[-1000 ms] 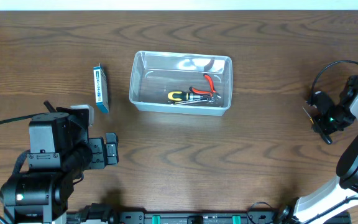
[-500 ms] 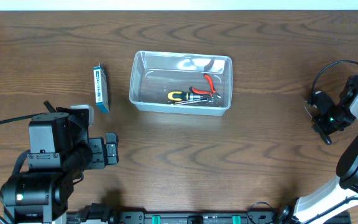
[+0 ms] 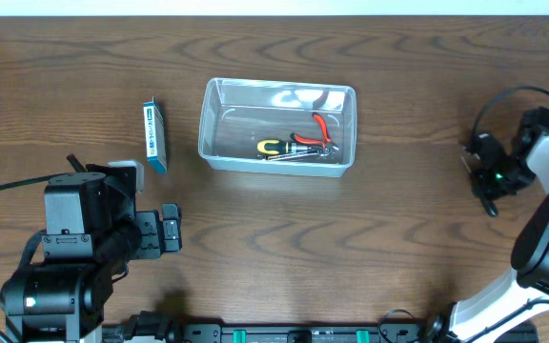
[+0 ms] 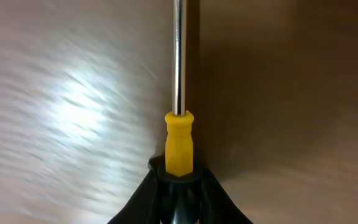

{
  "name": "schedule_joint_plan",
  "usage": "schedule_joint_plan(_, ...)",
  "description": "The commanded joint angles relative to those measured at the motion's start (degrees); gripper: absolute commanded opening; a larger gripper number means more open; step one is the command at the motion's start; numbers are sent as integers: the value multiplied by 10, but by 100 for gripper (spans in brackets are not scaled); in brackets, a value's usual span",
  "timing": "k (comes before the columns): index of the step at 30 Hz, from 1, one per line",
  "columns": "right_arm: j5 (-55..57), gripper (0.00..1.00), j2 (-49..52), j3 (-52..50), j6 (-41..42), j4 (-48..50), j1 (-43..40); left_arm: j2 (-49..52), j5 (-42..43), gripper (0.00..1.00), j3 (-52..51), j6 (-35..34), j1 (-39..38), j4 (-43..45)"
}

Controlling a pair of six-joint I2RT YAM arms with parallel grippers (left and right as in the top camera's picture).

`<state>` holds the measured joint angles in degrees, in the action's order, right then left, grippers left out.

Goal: Pack container
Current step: 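Lower the right gripper and close on the yellow screwdriver handle, then carry the screwdriver into the container and open the right gripper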

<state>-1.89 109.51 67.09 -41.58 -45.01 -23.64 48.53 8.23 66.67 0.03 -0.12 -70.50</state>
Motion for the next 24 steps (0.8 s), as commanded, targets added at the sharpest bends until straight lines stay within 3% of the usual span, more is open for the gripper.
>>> schedule_joint_plan(1, -42, 1, 7, 26, 72, -12, 36, 1, 1, 98, 5, 4, -2, -2)
schedule_joint_plan(6, -47, 1, -18, 109, 151, -70, 80, 1, 1, 98, 5, 3, -2, -2)
schedule_joint_plan(16, -58, 1, -58, 367, 153, -251, 247, 1, 1, 98, 5, 3, -2, -2)
schedule_joint_plan(20, -58, 1, -58, 460, 101, -274, 353, 1, 1, 98, 5, 3, -2, -2)
schedule_joint_plan(24, -57, 1, -57, 495, -12, -249, 465, 1, 1, 98, 5, 3, -2, -4)
